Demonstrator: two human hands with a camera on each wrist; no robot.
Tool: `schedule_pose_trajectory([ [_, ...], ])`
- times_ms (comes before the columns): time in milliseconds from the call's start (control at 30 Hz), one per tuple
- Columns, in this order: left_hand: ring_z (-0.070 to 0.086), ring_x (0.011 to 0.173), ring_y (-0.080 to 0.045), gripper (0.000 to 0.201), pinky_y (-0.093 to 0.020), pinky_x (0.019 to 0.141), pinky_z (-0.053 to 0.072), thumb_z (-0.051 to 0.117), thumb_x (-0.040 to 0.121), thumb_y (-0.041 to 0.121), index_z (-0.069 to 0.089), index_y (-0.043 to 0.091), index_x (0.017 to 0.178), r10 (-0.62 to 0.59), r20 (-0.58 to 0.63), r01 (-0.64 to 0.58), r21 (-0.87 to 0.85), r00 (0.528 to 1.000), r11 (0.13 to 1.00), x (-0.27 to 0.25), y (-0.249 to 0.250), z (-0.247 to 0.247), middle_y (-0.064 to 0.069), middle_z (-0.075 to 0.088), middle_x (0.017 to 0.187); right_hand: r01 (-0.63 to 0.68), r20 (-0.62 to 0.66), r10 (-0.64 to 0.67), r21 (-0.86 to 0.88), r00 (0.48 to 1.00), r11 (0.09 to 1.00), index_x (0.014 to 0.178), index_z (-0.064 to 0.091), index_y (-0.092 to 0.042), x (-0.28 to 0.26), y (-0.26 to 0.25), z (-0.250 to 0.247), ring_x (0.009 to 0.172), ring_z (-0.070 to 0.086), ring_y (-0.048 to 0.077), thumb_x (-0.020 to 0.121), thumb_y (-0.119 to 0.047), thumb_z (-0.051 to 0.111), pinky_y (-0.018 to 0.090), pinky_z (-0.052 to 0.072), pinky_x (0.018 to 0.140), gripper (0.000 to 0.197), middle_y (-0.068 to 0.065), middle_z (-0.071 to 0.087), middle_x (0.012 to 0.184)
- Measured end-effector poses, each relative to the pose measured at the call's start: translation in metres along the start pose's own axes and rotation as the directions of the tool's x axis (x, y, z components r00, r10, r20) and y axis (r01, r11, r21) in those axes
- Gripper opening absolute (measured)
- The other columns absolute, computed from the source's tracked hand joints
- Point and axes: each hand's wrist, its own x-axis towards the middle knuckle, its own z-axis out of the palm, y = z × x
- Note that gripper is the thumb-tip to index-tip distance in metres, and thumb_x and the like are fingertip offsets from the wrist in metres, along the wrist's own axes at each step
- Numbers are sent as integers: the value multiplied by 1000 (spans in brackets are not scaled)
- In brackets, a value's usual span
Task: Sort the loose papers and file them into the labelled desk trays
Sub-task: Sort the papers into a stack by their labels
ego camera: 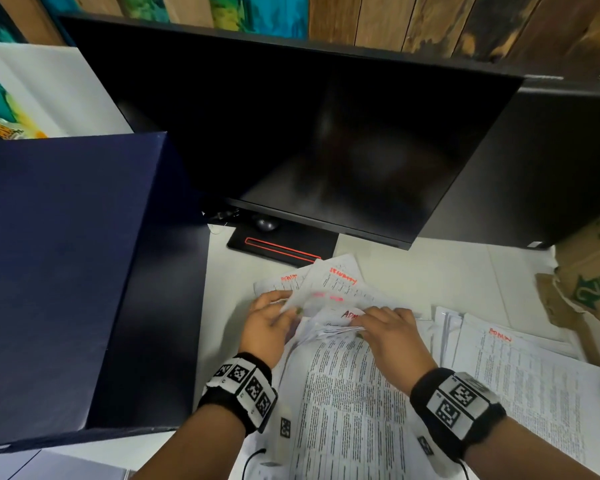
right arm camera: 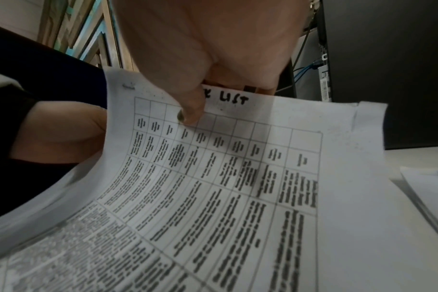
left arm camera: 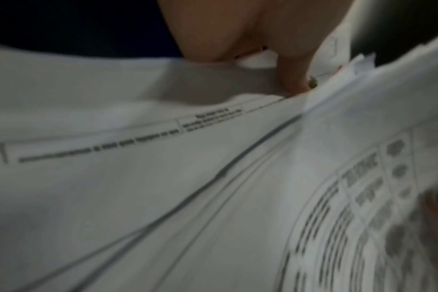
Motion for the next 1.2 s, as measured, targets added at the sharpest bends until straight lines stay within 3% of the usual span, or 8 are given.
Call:
schedule_pose_trajectory([
  [133,65,85,-7,14,-11,70,45,54,94,23,65,27,87,-89,-91,79,-103,992,992,-3,25,-17,12,68,83,-20,69,21,-15,997,1000,96,68,-30,3,0,-6,78,62,13,75,-8,75,26,25,79,32,-14,65,89],
  [233,65,77,-2,19,-16,69,51,49,96,26,63,29,85,37,-123,-38,-8,992,999,-9,58,-33,13,69,80,-75,161,73,5,984,997,106,67,-28,8,-4,-11,97,61,18,89,-12,60,33,29,91,25,-9,64,110],
  [333,57,71,20,26,-2,63,45,42,99,21,53,39,83,167,-157,-166,17,973,986,-15,94,-47,25,57,77,-129,175,131,-21,976,991,102,69,-31,10,-14,-18,109,53,26,88,-19,63,38,31,99,19,-3,55,129],
  [500,58,87,11,22,-7,67,47,35,100,19,51,34,104,400,-296,-405,49,867,913,-20,124,-59,20,61,91,-149,146,164,-112,976,983,92,65,-30,3,-27,-16,103,61,22,72,-7,74,50,34,103,32,-2,65,108],
  [600,60,89,5,27,-11,71,49,35,100,17,48,41,101,490,-362,-511,43,793,858,-31,143,-61,25,62,92,-116,204,138,-116,969,986,110,56,-31,-2,-31,-20,102,56,13,84,0,49,37,11,110,40,-13,63,97],
  [733,58,88,14,24,-3,69,45,42,98,10,48,31,107,515,-407,-567,-7,754,824,-33,154,-64,39,59,88,-133,162,138,-41,977,990,114,56,-30,0,-36,-41,96,55,13,92,-7,43,25,20,92,34,-11,63,97],
  [1100,60,81,11,25,0,59,43,53,94,16,58,26,116,206,-113,-212,-47,972,976,1,98,-44,20,64,94,-311,297,256,158,920,937,109,54,-33,15,-40,-109,102,42,20,98,-24,43,25,33,84,18,-4,60,100],
  [1200,63,99,-3,29,-15,79,50,50,95,15,57,27,121,100,13,-99,-91,995,991,3,77,-35,14,67,105,-400,339,311,235,888,886,113,52,-36,23,-39,-115,110,38,19,97,-22,44,26,36,80,22,-10,56,97],
])
